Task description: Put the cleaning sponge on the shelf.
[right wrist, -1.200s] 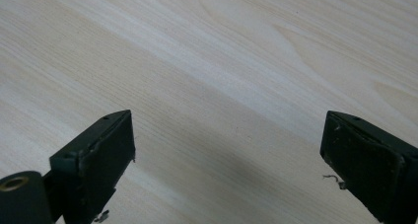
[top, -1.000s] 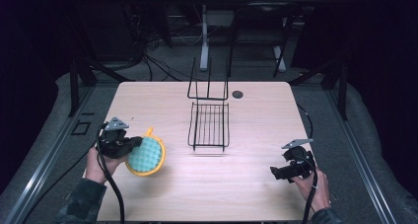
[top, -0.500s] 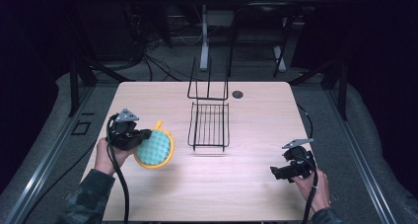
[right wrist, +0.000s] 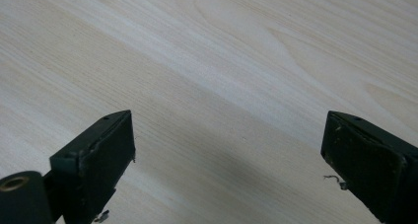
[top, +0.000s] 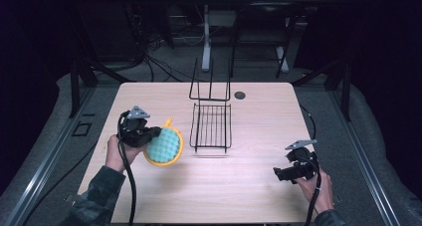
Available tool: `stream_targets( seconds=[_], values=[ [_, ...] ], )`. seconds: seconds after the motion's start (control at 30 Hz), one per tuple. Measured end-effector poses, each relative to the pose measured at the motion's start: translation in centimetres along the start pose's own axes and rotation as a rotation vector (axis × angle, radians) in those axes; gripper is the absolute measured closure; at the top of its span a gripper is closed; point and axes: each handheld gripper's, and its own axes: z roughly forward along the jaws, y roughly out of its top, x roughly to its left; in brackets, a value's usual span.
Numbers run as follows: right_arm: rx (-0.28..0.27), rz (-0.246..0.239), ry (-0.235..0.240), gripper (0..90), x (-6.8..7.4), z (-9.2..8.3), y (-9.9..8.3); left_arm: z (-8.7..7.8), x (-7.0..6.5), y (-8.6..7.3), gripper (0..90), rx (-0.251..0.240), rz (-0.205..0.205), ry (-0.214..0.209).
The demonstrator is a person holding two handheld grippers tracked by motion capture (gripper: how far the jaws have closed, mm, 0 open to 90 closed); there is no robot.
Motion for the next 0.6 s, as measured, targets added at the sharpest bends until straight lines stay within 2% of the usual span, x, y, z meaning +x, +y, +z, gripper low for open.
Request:
stream_targets(
  seconds=[0.4, 0.6],
  values=[
    [-0.006, -0.003, -0.003, 5.8, 0.0, 0.0, -0.1, 1.4, -0.9, 1.8, 88.1, -0.005, 0.006, -0.022],
    [0.002, -0.007, -0.006, 5.9, 0.0, 0.0, -0.1, 2.1, -1.1, 2.2, 88.1, -0.010, -0.002, -0.023]
  ],
)
